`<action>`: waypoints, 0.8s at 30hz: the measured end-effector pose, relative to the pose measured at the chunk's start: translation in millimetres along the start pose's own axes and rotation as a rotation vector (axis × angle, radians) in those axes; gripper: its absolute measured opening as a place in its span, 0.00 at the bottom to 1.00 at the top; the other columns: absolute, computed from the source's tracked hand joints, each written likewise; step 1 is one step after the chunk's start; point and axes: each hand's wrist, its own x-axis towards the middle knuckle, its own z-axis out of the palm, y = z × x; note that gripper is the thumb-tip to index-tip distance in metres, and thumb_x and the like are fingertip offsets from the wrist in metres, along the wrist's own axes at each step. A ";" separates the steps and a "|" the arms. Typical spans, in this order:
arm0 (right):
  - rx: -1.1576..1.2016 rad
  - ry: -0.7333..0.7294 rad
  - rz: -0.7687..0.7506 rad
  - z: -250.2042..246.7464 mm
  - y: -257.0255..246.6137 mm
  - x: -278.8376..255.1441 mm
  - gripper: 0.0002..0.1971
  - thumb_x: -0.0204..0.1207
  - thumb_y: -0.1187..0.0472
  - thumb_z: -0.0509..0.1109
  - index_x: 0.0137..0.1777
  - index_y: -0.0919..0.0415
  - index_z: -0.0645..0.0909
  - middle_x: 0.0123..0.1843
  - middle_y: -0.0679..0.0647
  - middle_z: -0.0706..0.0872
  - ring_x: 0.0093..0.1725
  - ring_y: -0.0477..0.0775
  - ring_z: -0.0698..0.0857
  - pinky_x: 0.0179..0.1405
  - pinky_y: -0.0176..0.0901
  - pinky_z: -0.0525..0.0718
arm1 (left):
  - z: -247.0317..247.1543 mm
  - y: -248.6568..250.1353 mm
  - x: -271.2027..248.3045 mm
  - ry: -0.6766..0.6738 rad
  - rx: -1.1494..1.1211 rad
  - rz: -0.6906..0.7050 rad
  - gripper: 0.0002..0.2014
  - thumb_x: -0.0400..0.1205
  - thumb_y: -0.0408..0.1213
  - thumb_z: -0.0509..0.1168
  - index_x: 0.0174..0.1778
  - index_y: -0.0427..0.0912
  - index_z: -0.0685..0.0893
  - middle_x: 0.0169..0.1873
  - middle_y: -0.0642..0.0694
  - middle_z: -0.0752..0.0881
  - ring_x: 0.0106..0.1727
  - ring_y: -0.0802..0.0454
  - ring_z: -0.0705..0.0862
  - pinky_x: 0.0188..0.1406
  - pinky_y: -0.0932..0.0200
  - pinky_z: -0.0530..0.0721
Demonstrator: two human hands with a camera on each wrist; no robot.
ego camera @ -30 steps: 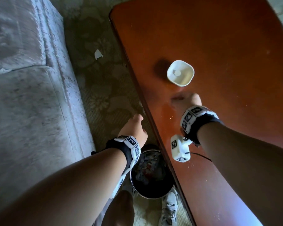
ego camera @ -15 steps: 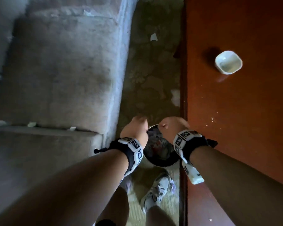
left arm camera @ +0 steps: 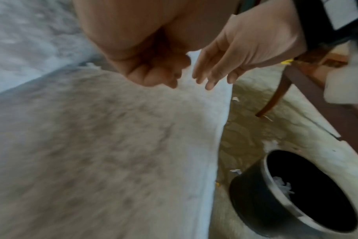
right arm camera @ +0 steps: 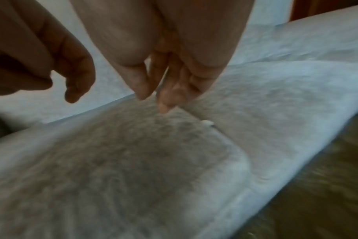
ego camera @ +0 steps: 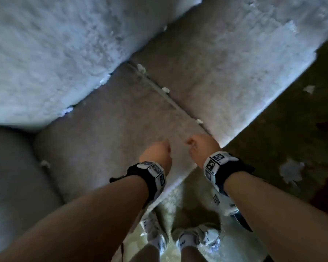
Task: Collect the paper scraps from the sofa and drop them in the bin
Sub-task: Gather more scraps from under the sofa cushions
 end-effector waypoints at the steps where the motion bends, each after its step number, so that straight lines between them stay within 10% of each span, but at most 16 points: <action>1: -0.041 -0.024 -0.035 8.1 -26.2 9.2 0.12 0.80 0.52 0.64 0.41 0.56 0.86 0.44 0.58 0.88 0.49 0.61 0.86 0.48 0.47 0.83 | -8.9 -26.3 -1.9 0.020 -0.036 -0.046 0.12 0.80 0.29 0.57 0.54 0.45 0.80 0.55 0.41 0.81 0.54 0.38 0.84 0.53 0.48 0.84; 9: -0.064 -0.022 -0.107 79.3 -191.0 67.8 0.20 0.79 0.47 0.62 0.30 0.59 0.72 0.30 0.54 0.79 0.38 0.63 0.81 0.36 0.44 0.73 | -70.6 -212.5 -18.6 0.255 -0.188 -0.390 0.12 0.81 0.32 0.57 0.58 0.40 0.80 0.58 0.38 0.82 0.58 0.36 0.82 0.56 0.47 0.82; 14: -0.097 -0.035 -0.202 101.7 -238.9 99.2 0.09 0.77 0.52 0.63 0.49 0.55 0.79 0.49 0.57 0.88 0.51 0.62 0.86 0.47 0.46 0.82 | -97.5 -276.6 -11.3 0.382 -0.290 -0.573 0.12 0.78 0.32 0.57 0.56 0.38 0.79 0.59 0.34 0.81 0.60 0.33 0.82 0.58 0.45 0.82; 24: -0.208 -0.082 -0.431 130.4 -307.2 172.1 0.25 0.74 0.46 0.69 0.69 0.52 0.70 0.66 0.52 0.78 0.64 0.56 0.80 0.58 0.49 0.81 | -74.6 -327.5 18.5 0.345 -0.393 -0.970 0.25 0.81 0.35 0.59 0.74 0.37 0.65 0.68 0.34 0.70 0.67 0.32 0.75 0.63 0.42 0.76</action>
